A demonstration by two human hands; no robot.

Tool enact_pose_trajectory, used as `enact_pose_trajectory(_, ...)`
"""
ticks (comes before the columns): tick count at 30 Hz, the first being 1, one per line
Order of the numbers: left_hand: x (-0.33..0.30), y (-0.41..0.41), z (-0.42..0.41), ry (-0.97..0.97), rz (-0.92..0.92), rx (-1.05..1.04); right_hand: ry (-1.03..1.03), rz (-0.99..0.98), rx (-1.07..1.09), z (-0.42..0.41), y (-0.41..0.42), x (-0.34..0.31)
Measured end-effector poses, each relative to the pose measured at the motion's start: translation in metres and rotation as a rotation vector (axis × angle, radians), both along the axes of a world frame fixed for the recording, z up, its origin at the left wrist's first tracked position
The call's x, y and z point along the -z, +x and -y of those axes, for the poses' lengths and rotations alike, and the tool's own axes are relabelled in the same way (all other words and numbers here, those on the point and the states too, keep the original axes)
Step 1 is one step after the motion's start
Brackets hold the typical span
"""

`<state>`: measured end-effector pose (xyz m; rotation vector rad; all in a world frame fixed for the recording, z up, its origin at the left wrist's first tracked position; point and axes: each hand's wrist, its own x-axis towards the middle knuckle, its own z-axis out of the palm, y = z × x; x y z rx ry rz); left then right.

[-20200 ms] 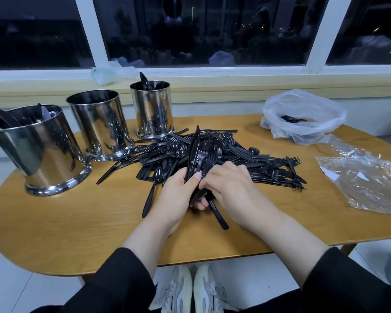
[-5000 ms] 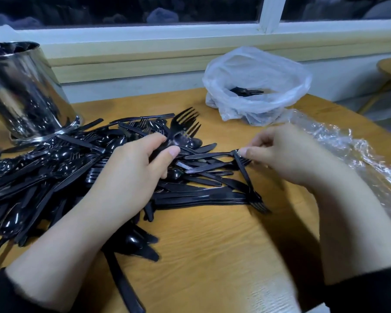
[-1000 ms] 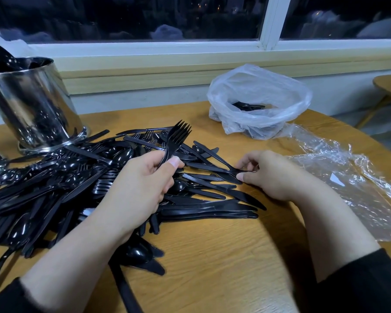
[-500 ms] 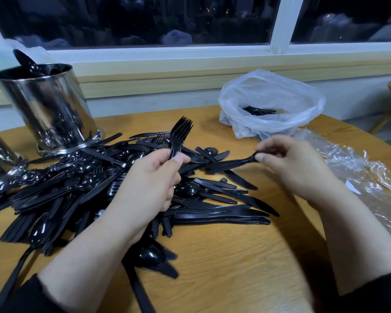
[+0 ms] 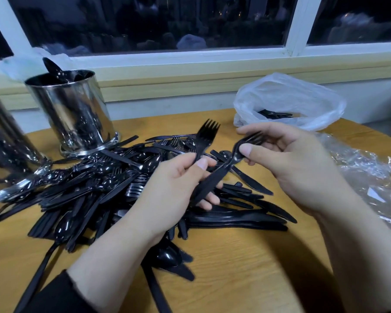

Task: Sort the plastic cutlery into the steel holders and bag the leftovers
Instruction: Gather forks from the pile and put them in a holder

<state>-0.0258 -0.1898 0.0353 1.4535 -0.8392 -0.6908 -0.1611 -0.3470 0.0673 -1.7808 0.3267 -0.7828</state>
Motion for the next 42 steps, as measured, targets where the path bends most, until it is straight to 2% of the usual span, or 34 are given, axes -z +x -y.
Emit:
enact_pose_trajectory(3, 0.001, -0.005, -0.003, 0.008, -0.034, 0.121, 0.037, 0.042, 0.058, -0.009, 0.013, 0.006)
enact_pose_trajectory(7, 0.0, -0.005, -0.003, 0.033, -0.108, 0.164, 0.054, 0.047, 0.141, -0.016, 0.023, 0.009)
enact_pose_trajectory(11, -0.001, -0.005, -0.003, 0.077, -0.06, 0.175, 0.008, -0.025, 0.118, -0.024, 0.026, 0.008)
enact_pose_trajectory(15, 0.0, 0.0, -0.005, 0.119, 0.008, 0.189, 0.071, -0.072, 0.052, -0.025, 0.027, 0.009)
enact_pose_trajectory(22, -0.002, 0.008, -0.008, -0.006, 0.01, -0.008, 0.214, 0.098, 0.143, -0.03, 0.032, 0.008)
enact_pose_trajectory(27, 0.0, 0.006, -0.012, -0.057, -0.111, -0.013, 0.211, 0.088, 0.124, -0.04, 0.039, 0.009)
enact_pose_trajectory(32, -0.002, 0.011, -0.013, 0.003, 0.085, 0.005, 0.205, 0.066, 0.146, -0.036, 0.04, 0.007)
enact_pose_trajectory(42, -0.014, 0.023, -0.047, 0.101, 0.343, -0.046, 0.101, 0.013, 0.098, -0.058, 0.042, -0.006)
